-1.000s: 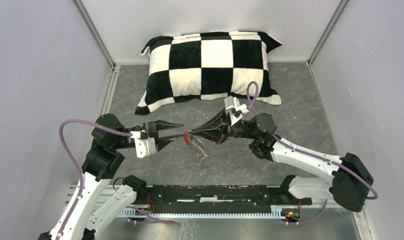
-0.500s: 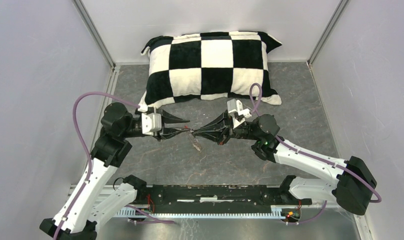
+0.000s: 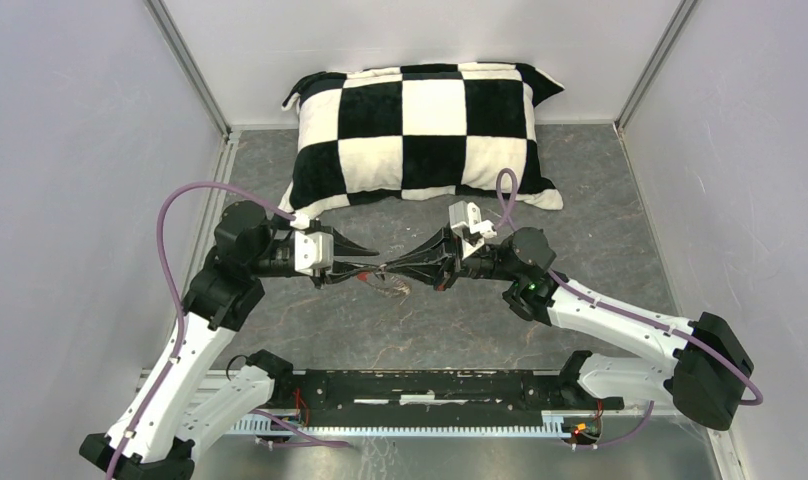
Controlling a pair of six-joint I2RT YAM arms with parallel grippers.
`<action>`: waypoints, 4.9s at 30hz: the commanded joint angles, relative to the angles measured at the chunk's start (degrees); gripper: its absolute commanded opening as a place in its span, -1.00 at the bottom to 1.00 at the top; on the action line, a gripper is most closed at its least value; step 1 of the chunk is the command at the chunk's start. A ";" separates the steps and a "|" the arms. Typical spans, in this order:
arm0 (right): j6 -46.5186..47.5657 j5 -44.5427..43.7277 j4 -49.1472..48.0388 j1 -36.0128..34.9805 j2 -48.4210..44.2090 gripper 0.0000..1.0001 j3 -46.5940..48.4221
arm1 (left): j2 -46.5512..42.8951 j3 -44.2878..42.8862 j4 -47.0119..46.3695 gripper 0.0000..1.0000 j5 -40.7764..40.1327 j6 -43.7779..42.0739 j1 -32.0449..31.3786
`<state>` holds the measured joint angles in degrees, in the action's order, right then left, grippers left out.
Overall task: Put the keys on the keyring
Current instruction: Adjust the key on the keyring.
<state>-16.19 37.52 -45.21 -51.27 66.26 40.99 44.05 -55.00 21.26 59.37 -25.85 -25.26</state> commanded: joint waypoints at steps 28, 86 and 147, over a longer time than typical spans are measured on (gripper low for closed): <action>2.88 -3.77 -3.33 -0.54 -0.45 -0.99 -0.55 | 1.21 -2.30 1.37 -0.30 4.26 0.10 -0.18; 22.29 -2.15 39.72 -1.51 4.90 -1.00 20.86 | 2.07 -2.77 13.24 -0.47 -0.78 -19.89 -0.23; 4.16 -11.52 -9.35 -1.25 -2.56 -1.00 -4.45 | -2.80 1.68 -3.07 1.00 -6.19 11.38 -0.23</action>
<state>-10.37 26.85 -48.23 -52.49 63.96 36.51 42.11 -51.72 17.67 53.23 -16.21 -25.26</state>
